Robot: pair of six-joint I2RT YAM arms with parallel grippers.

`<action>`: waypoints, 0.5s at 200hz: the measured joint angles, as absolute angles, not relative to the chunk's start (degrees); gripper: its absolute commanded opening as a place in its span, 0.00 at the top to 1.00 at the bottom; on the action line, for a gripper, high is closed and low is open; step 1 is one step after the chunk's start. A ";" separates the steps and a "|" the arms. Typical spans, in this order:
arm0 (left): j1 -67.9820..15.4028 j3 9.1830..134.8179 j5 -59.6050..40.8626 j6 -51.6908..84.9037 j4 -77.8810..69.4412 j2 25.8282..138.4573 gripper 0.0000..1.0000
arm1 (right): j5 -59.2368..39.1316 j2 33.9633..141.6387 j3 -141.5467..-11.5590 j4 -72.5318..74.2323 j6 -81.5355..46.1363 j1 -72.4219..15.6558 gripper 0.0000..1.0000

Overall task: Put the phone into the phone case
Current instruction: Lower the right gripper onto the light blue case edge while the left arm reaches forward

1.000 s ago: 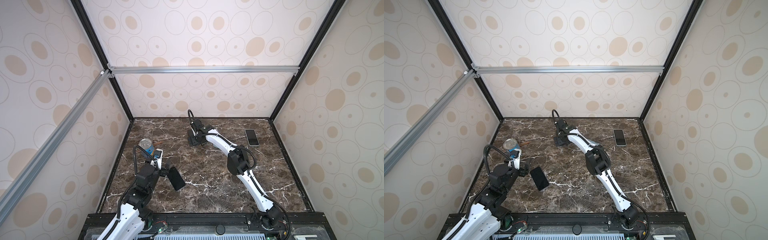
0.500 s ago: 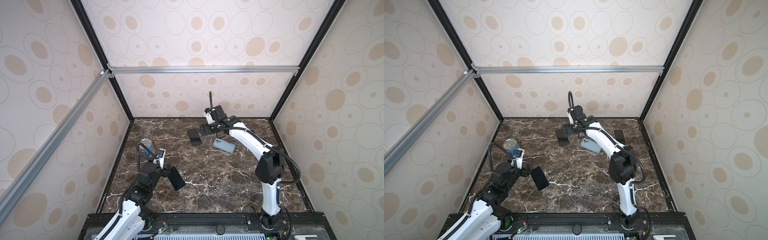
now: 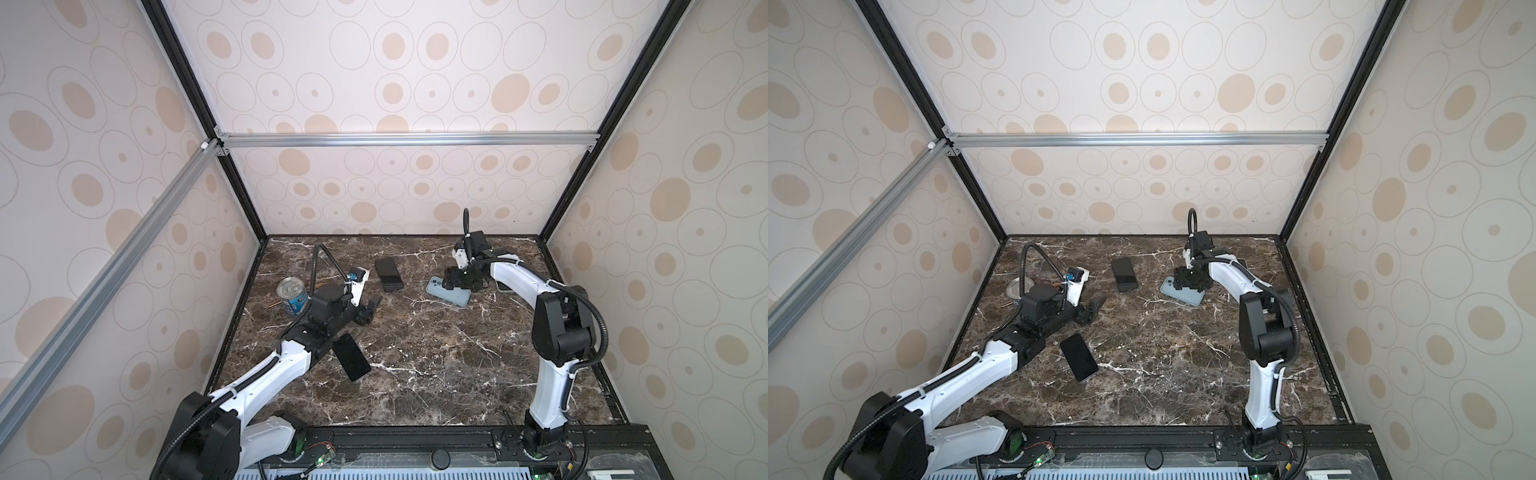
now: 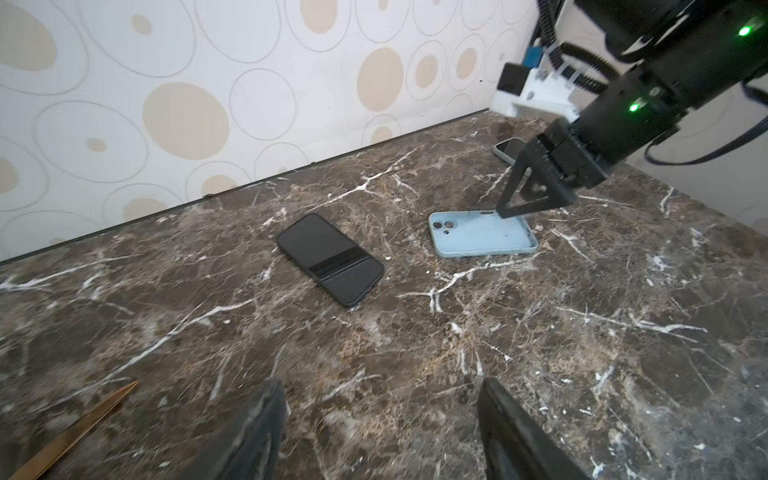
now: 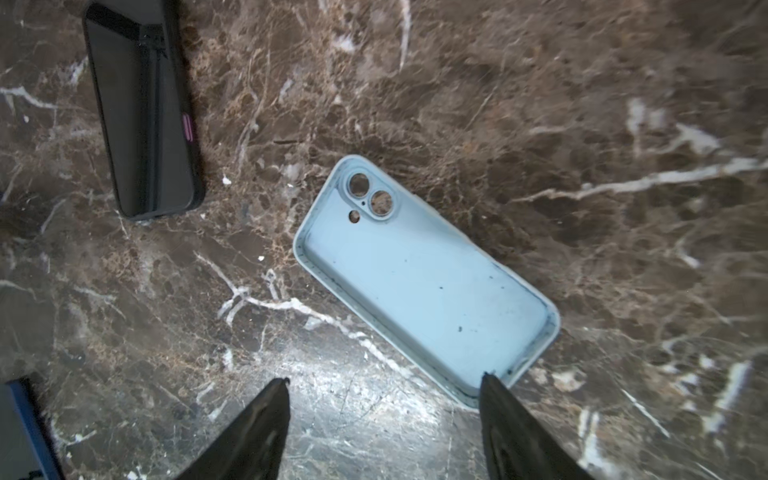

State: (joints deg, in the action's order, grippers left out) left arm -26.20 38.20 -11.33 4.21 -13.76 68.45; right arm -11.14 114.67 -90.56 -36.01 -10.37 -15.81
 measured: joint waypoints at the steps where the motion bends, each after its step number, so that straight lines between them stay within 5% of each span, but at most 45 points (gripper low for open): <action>1: -26.20 38.17 -11.46 4.29 -13.82 68.60 0.27 | -11.38 114.96 -90.65 -35.99 -10.33 -15.84 0.27; 100: -26.20 35.68 -11.33 6.24 -14.24 65.80 0.25 | -18.44 121.99 -92.66 -36.99 -8.49 -16.12 0.26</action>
